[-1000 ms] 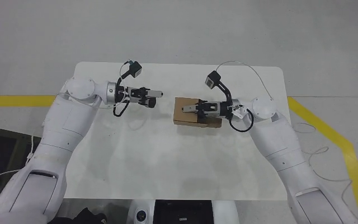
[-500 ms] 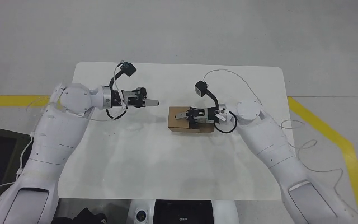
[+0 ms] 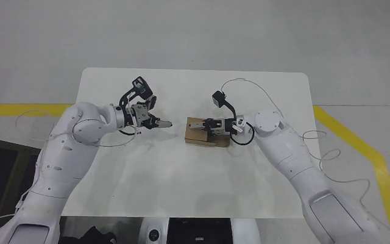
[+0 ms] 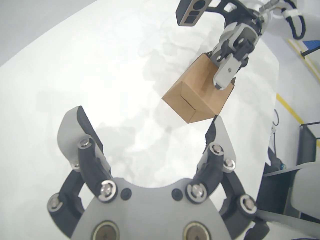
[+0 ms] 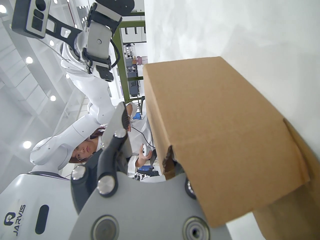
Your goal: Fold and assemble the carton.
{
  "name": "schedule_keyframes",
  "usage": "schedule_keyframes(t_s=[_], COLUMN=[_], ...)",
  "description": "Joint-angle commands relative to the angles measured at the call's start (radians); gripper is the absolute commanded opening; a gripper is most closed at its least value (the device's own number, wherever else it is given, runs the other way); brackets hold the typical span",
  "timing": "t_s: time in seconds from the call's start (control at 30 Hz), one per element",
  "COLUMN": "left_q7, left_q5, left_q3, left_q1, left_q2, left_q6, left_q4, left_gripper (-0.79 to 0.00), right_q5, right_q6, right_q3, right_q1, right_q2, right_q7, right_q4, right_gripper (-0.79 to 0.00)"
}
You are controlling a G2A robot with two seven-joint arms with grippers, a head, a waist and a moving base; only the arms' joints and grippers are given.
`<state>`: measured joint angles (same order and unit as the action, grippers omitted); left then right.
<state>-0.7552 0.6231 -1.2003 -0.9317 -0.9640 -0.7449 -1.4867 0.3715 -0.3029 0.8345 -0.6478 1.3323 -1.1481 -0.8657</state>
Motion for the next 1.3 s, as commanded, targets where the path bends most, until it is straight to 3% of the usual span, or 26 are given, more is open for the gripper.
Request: schedule_keyframes(t_s=[0.0,0.3,0.73,1.03,1.27], left_q7=[0.044,0.214,0.468,0.478,0.455], left_q5=[0.056,0.278,0.583,0.611,0.564], left_q3=[0.003,0.019,0.086,0.156,0.185], left_q1=[-0.01,-0.032,-0.028,0.033,0.023], left_q2=[0.001,0.004,-0.005,-0.02,-0.025], left_q6=[-0.032,-0.141,-0.218,-0.266,-0.242], left_q4=[-0.005,-0.031,-0.03,0.022,0.007], left_gripper=[0.0,0.0,0.0,0.0,0.0], right_q5=[-0.001,-0.024,-0.108,-0.142,-0.154], right_q6=[0.002,0.038,0.147,0.202,0.211], right_q3=[0.011,0.103,0.289,0.379,0.389], right_q1=[-0.002,-0.061,-0.213,-0.327,-0.343], right_q2=[-0.004,-0.049,-0.131,-0.167,-0.175], right_q7=[-0.007,-0.05,-0.091,-0.079,-0.067], right_q4=[-0.007,-0.128,-0.433,-0.617,-0.655], right_gripper=[0.0,0.0,0.0,0.0,0.0])
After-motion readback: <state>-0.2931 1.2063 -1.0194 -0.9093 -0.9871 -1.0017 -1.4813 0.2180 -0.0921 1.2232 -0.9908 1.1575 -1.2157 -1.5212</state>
